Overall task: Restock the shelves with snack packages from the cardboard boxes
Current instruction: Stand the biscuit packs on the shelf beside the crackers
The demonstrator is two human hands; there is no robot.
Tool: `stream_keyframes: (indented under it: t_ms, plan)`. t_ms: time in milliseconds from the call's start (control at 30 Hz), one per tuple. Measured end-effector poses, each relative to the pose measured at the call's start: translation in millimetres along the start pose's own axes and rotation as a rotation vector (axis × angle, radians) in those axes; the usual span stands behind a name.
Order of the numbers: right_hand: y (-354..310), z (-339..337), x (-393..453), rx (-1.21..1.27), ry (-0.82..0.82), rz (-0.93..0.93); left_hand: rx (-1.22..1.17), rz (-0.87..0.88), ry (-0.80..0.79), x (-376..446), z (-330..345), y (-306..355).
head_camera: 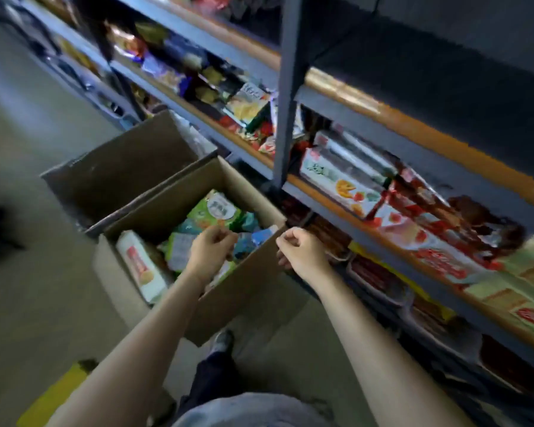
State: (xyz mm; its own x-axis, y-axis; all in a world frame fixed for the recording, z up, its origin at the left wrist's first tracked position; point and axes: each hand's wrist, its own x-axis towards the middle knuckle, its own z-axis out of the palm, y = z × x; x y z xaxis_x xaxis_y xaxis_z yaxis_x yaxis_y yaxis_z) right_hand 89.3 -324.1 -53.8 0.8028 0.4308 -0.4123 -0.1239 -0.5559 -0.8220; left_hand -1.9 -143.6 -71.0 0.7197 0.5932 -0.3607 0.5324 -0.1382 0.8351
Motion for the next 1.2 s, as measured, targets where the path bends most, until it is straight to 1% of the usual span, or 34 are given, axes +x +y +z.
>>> stream_keyframes:
  t_ms: [133,200,300,400,467,600,700,833,900,967,1033,1133,1200]
  plan:
    - [-13.5,131.4,35.7,-0.100,-0.267,0.051,-0.024,-0.150,0.144,28.2,-89.0,-74.1]
    - [-15.3,186.1,46.3,-0.206,-0.357,0.069,-0.036,-0.226,0.198,37.0,-124.0,-105.5]
    - [-19.7,246.8,54.9,-0.341,-0.460,0.100,-0.068,-0.308,0.223,46.0,-159.7,-142.9]
    - [-26.3,284.3,60.8,-0.343,-0.522,0.169,-0.087,-0.349,0.212,52.7,-178.7,-168.4]
    - [-25.3,299.2,65.2,-0.299,-0.532,0.277,-0.094,-0.369,0.182,55.7,-185.3,-178.4]
    - [-14.8,313.1,71.1,-0.184,-0.507,0.531,-0.144,-0.393,0.129,61.3,-189.0,-189.1]
    - [-9.4,315.4,72.5,-0.012,-0.482,0.579,-0.176,-0.397,0.117,66.1,-190.1,-192.0]
    - [-16.4,308.1,73.8,0.258,-0.467,0.531,-0.214,-0.368,0.116,66.6,-188.5,-187.4]
    - [-29.1,298.1,70.4,0.327,-0.435,0.496,-0.297,-0.339,0.168,65.1,-186.9,-177.7]
    - [-44.3,280.3,66.2,0.360,-0.387,0.404,-0.414,-0.287,0.189,63.7,-184.6,-159.4]
    - [-65.9,257.0,58.1,0.328,-0.312,0.232,-0.480,-0.214,0.103,60.4,-180.0,-130.7]
    - [-95.0,215.0,41.2,0.138,-0.073,-0.106,-0.586,-0.104,-0.086,53.9,-162.9,-77.9]
    - [-107.0,180.4,27.6,0.050,0.068,-0.264,-0.678,-0.033,-0.152,49.4,-147.6,-42.8]
